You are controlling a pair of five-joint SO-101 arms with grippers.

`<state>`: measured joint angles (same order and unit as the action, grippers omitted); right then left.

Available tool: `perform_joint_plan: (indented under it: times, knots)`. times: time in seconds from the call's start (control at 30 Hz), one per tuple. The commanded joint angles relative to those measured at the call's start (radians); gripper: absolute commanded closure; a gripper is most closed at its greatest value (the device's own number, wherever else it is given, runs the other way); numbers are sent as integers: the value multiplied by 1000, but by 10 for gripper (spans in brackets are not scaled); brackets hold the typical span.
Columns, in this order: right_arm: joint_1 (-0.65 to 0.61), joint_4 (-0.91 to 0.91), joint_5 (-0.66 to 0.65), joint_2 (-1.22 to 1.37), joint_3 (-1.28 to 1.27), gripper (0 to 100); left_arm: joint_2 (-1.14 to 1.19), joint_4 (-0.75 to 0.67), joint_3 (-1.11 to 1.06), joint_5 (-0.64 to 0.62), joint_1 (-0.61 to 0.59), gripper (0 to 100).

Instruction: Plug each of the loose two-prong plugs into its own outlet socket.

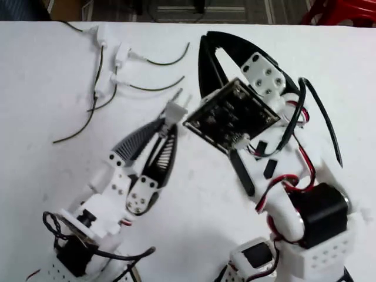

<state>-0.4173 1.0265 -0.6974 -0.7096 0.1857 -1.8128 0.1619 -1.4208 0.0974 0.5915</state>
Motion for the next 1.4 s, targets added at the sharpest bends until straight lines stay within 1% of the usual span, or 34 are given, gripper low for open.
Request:
perform_joint_plan:
  times: [0.0, 0.1, 0.23, 0.33, 0.47, 0.53, 0.63, 0.7, 0.9, 1.1, 1.2, 1.3, 1.37]
  knots:
    - [58, 19, -5, -1, 35, 979, 4, 18, 9, -11, -44, 978]
    - [127, 62, -5, -1, 35, 979, 4, 71, 14, -11, -41, 977]
    - [205, 136, -5, -1, 35, 979, 5, 91, 15, -11, -42, 977]
    - [259, 193, -5, -1, 35, 979, 24, 172, 55, -11, -42, 977]
    - [318, 259, -5, -4, 12, 979, 193, 282, 192, -11, -48, 977]
    - [349, 269, -5, -8, -28, 979, 311, 345, 281, -12, -77, 977]
    - [415, 269, -5, -10, -107, 979, 467, 482, 425, -20, -130, 977]
    - [469, 269, -5, -10, -167, 979, 552, 574, 517, -54, -165, 976]
    - [665, 254, -5, -1, -368, 980, 771, 789, 766, -58, -225, 976]
    - [834, 107, -5, -2, -638, 978, 1015, 991, 1025, 83, -234, 976]
    - [872, 59, -5, -2, -761, 978, 1116, 1105, 1157, 115, -234, 976]
    - [877, 25, -5, -4, -890, 978, 1213, 1211, 1269, 146, -240, 976]
    - [871, -12, -3, -5, -994, 978, 1277, 1274, 1338, 152, -277, 976]
